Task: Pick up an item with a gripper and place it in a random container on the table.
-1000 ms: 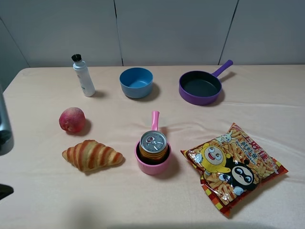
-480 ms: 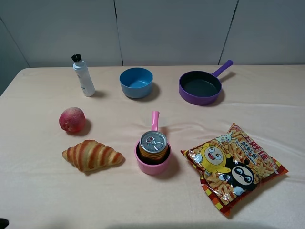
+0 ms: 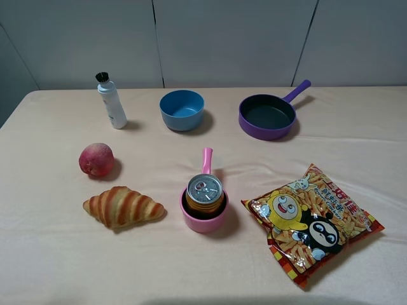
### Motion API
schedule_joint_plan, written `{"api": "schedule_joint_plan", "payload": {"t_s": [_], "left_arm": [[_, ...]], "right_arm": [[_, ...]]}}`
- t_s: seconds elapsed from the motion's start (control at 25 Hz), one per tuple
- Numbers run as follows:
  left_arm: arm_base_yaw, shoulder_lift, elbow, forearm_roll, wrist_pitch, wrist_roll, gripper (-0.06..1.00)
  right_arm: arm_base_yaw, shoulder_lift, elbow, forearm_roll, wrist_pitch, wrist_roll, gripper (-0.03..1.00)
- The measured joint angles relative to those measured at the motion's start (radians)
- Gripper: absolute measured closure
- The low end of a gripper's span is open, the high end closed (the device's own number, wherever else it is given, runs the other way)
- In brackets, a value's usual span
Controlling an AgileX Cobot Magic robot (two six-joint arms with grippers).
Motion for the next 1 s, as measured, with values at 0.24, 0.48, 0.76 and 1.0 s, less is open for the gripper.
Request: {"api": "schedule_joint_plan", "payload": {"t_s": [0.24,0.48,0.76,1.0], "left_arm": [[0.191,-0.164,0.0,-0.016,0.0,0.016,-0.05],[0.281,-0.252,0.0,-0.028,0.001,0.031,-0.05],[0.284,-0.308,0.0,-0.03,0.001,0.031,-0.05],[0.284,-0.308,0.0,-0.03,0.001,0.031,-0.05]], "right_arm": [[0.0,0.0,0.0,0.0,0.0,0.0,0.27],[0.0,0.0,0.0,0.0,0.0,0.0,0.27],[0.0,0.0,0.0,0.0,0.0,0.0,0.27],[0.0,0.0,0.0,0.0,0.0,0.0,0.27]]}}
